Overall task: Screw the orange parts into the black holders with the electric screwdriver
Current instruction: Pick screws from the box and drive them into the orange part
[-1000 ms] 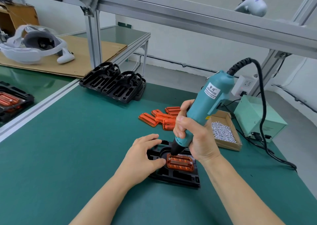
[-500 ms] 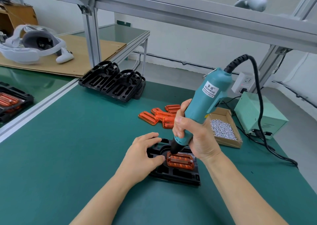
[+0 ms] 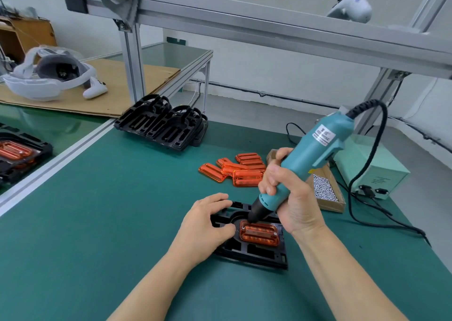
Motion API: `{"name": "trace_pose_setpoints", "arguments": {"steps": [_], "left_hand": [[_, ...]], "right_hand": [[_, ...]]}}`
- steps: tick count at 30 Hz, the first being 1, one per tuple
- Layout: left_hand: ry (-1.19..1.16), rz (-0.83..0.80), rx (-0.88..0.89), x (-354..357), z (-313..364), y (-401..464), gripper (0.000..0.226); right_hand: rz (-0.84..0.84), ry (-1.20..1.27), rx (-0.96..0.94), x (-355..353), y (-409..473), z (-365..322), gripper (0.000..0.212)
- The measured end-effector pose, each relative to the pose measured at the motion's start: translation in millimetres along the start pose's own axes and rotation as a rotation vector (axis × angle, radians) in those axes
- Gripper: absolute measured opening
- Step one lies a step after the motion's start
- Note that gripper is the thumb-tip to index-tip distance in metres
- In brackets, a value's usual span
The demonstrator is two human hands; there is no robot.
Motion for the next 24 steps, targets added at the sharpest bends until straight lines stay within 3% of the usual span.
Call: {"name": "trace_pose_setpoints", "arguments": {"steps": [9, 12, 17, 20, 24], "left_hand": [[0.037, 0.003, -0.021, 2, 5, 1, 0.05], [0.012, 0.012, -0.02, 3, 5, -1, 0.05], [0.018, 0.1, -0.037, 0, 2, -5, 0.049], [0.053, 0.148, -0.054, -4, -1, -7, 0.047], [0.079, 0.152, -0.062, -4, -3, -7, 0.046]], "right_hand": [[-0.1, -0.085, -0.037, -2, 13, -44, 0.023], [0.058, -0.134, -0.061, -23, 14, -69, 0.02], [0.468, -0.257, -0.01, -76, -24, -88, 0.021], [0.694, -0.327, 0.141, -111, -59, -93, 0.027], [0.772, -0.465, 0.46, -146, -107, -90, 0.032]]}}
Point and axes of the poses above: each hand's wrist, its own y-axis towards the middle knuckle, its own x-axis out of the palm, z = x × y, the point moved 6 cm from there along y, towards the middle knuckle, and after that the axes turned 14 degrees about -z, right-handed, at the moved point
